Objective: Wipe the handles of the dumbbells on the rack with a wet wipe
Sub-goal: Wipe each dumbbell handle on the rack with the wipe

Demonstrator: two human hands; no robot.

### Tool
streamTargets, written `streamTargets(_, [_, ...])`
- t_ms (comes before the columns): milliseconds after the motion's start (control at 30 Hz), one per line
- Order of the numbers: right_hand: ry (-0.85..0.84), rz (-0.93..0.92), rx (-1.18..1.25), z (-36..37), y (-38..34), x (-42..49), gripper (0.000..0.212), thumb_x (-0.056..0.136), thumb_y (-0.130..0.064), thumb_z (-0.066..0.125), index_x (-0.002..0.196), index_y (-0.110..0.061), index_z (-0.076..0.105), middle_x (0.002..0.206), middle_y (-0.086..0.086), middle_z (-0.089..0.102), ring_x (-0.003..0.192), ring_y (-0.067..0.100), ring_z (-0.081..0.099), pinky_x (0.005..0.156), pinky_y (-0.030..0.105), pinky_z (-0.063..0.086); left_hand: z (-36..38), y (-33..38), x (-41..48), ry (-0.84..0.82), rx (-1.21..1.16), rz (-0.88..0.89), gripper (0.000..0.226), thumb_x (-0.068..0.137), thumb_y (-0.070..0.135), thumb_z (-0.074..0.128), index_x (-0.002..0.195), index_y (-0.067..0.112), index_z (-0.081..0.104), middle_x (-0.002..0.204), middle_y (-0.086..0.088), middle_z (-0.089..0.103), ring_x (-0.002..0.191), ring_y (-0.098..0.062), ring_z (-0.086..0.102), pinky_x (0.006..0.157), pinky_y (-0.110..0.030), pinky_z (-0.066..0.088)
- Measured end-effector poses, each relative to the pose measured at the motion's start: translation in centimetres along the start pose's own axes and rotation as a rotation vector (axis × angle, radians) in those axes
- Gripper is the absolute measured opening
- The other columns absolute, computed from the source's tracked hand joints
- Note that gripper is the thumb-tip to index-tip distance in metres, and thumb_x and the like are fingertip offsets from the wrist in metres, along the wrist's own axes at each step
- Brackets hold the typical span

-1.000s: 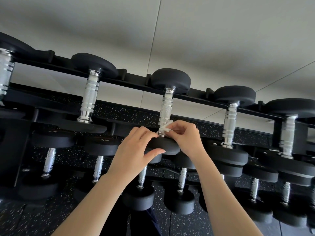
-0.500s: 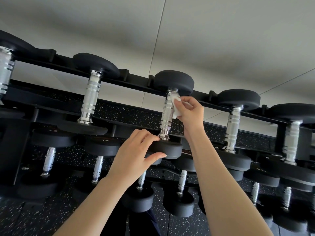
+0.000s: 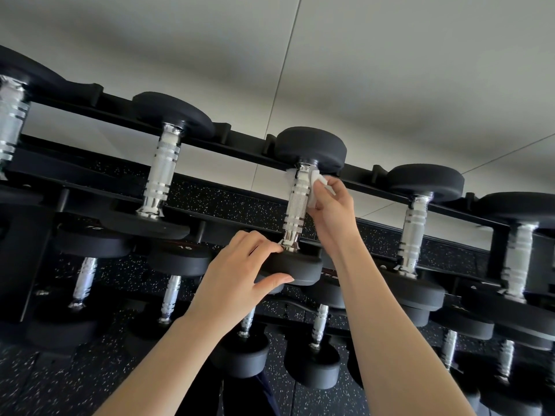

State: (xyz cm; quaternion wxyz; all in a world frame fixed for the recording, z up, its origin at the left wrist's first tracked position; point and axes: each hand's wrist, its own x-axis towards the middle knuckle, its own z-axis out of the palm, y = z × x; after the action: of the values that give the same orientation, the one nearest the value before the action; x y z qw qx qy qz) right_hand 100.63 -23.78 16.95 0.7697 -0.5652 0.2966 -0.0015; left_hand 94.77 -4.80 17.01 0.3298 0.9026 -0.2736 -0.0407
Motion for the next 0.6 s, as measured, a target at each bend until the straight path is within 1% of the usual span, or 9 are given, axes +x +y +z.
streamTargets(67, [-0.024,0.009,0.072,0.2,-0.2,0.7,0.005,0.096,-0.009,0.047,0.094,-0.012,0.051,0.089,0.004,0.062,0.08,0.017,0.059,0.077,0.032,0.052,0.0,0.0,0.0,0.001,0.005,0.0,0.047,0.083,0.059,0.047,0.105,0.02,0.061,0.099,0.012,0.053,0.095,-0.006,0.046,0.068,-0.013,0.039])
streamTargets(133, [-0.041,0.047,0.147,0.2,-0.1,1.0,0.007,0.098,-0.008,0.044,0.099,-0.01,0.051,0.088,0.004,0.063,0.075,0.014,0.061,0.073,0.028,0.053,0.0,0.0,-0.1,0.003,0.006,0.0,0.047,0.083,0.059,0.047,0.105,0.02,0.062,0.099,0.012,0.053,0.095,-0.006,0.047,0.068,-0.012,0.039])
streamTargets(233, [-0.092,0.112,0.229,-0.1,0.5,1.1,0.017,0.099,-0.009,0.039,0.113,-0.006,0.048,0.095,0.009,0.064,0.084,0.021,0.064,0.085,0.036,0.052,0.0,0.0,-0.1,0.001,-0.003,-0.005,0.047,0.083,0.058,0.048,0.106,0.02,0.062,0.099,0.011,0.053,0.095,-0.007,0.048,0.065,-0.015,0.044])
streamTargets(300, [-0.123,0.145,0.227,-0.3,0.8,0.7,0.022,0.1,-0.009,0.036,0.119,-0.005,0.046,0.096,0.011,0.065,0.085,0.024,0.066,0.088,0.039,0.051,-0.1,0.1,-0.1,0.0,-0.007,-0.007,0.046,0.083,0.058,0.048,0.106,0.02,0.062,0.099,0.011,0.053,0.096,-0.007,0.048,0.065,-0.015,0.044])
streamTargets(400, [-0.134,0.191,0.182,-0.8,1.7,-0.1,0.021,0.099,-0.008,0.035,0.117,-0.005,0.047,0.102,0.014,0.063,0.096,0.032,0.06,0.096,0.049,0.044,-0.1,0.2,-0.1,0.004,-0.017,-0.013,0.045,0.083,0.057,0.049,0.106,0.02,0.062,0.099,0.012,0.054,0.096,-0.007,0.047,0.064,-0.013,0.041])
streamTargets(433, [-0.143,0.201,0.164,-1.0,1.9,-0.4,0.019,0.099,-0.008,0.035,0.113,-0.006,0.047,0.102,0.014,0.062,0.097,0.033,0.059,0.093,0.048,0.046,-0.1,0.2,-0.1,0.005,-0.018,-0.014,0.046,0.083,0.057,0.049,0.105,0.02,0.062,0.099,0.011,0.054,0.096,-0.007,0.047,0.064,-0.013,0.041])
streamTargets(533, [-0.177,0.219,0.072,-1.5,1.8,-1.3,0.017,0.099,-0.006,0.035,0.112,-0.006,0.046,0.098,0.012,0.063,0.088,0.028,0.062,0.071,0.037,0.056,-0.1,0.2,-0.1,0.007,-0.027,-0.019,0.046,0.082,0.058,0.048,0.105,0.02,0.062,0.098,0.012,0.053,0.096,-0.007,0.047,0.063,-0.015,0.041])
streamTargets(600, [-0.201,0.235,-0.015,-1.7,1.4,-1.7,0.016,0.099,-0.006,0.036,0.112,-0.006,0.045,0.094,0.01,0.064,0.078,0.021,0.065,0.064,0.031,0.055,-0.1,0.1,-0.1,0.008,-0.031,-0.021,0.047,0.082,0.058,0.048,0.105,0.02,0.062,0.098,0.011,0.053,0.096,-0.007,0.046,0.063,-0.015,0.041])
